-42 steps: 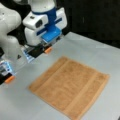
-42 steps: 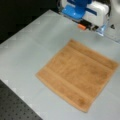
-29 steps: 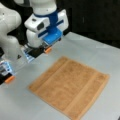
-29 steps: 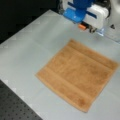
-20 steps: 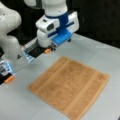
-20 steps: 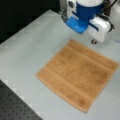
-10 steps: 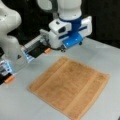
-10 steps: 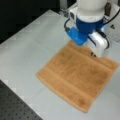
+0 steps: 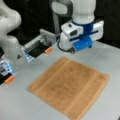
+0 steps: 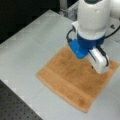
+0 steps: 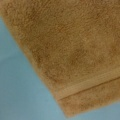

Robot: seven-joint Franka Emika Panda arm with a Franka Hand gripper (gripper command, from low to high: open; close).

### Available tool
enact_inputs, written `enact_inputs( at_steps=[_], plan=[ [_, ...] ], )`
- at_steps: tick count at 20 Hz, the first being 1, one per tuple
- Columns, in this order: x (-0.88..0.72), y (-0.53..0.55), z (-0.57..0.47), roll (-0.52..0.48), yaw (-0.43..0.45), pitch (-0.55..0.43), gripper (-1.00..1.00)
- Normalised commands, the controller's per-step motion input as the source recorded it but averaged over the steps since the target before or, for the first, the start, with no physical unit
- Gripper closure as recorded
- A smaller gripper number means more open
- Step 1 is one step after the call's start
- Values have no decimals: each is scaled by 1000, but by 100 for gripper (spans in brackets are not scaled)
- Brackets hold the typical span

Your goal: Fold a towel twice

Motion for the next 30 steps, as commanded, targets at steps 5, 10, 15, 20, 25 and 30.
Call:
enact_inputs(
  at_steps=[5, 10, 15, 20, 25, 30],
  plan=[
    [462, 261, -81, -237, -22, 181, -100],
    [404, 225, -8, -251, -24, 98, -100],
    [424, 256, -45, -239, -79, 76, -100],
    [451, 228, -29, -216, -81, 95, -100],
    [491, 212, 8, -216, -52, 99, -100],
    [485, 183, 49, -239, -87, 98, -100]
  ],
)
